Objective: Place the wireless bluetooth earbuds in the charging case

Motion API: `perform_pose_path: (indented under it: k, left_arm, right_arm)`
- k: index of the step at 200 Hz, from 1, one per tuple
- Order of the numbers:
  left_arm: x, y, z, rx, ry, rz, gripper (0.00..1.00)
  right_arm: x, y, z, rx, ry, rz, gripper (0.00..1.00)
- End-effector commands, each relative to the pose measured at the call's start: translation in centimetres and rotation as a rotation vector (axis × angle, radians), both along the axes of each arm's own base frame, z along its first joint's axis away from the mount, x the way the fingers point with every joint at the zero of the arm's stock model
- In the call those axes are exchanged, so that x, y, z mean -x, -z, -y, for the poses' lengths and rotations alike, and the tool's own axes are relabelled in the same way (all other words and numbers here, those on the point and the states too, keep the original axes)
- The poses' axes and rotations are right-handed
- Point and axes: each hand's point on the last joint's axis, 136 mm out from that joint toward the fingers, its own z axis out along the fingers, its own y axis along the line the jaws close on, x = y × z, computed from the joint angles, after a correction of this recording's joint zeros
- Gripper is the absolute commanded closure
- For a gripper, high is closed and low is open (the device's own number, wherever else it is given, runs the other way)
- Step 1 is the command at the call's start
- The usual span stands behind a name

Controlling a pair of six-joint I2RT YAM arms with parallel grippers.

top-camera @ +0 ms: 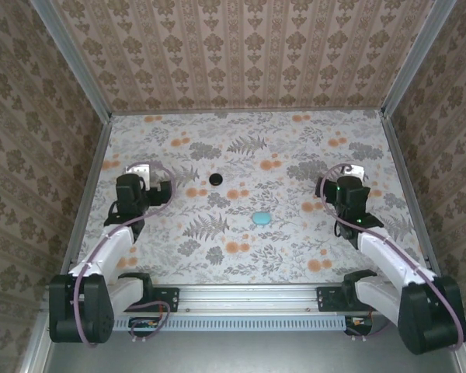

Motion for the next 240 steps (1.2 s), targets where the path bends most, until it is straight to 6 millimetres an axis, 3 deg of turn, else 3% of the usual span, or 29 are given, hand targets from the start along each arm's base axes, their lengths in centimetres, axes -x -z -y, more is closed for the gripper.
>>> perform_pose_path:
  k: [1, 28, 70, 74, 85, 122, 158, 240]
  left_arm:
    - [-0.7, -0.2, -1.5, -0.108, -0.023, 0.06, 0.0]
    - [-1.1, 1.6, -2.7, -0.081, -0.06, 0.097, 0.0]
    - [-2.6, 0.6, -2.7, -0.068, -0.039, 0.215, 0.0]
    - [-2.8, 0.4, -2.7, -0.064, -0.036, 0.232, 0.0]
    - [-3.1, 0.1, -2.7, -0.052, -0.038, 0.271, 0.0]
    - [-4.3, 2.7, -2.0, -0.031, 0.005, 0.272, 0.0]
    - [-6.1, 3.5, -2.2, -0.041, -0.007, 0.178, 0.0]
    - [-6.1, 3.7, -1.8, -0.067, -0.003, 0.17, 0.0]
  right_arm:
    - [-2.3, -2.1, 0.6, 0.113, -0.015, 0.112, 0.0]
    - [-3.8, -1.3, 0.4, 0.09, -0.036, 0.169, 0.0]
    - [-5.6, -0.5, 0.9, 0.12, -0.063, 0.221, 0.0]
    - [-5.7, 0.7, 1.1, 0.112, -0.061, 0.19, 0.0]
    - [-5.9, 1.5, 1.6, 0.091, -0.047, 0.184, 0.0]
    - [-6.9, 2.6, 1.2, 0.057, -0.096, 0.145, 0.0]
    - [-6.8, 3.1, 0.2, 0.059, -0.157, 0.166, 0.0]
    - [-6.9, 3.1, 0.1, 0.058, -0.167, 0.152, 0.0]
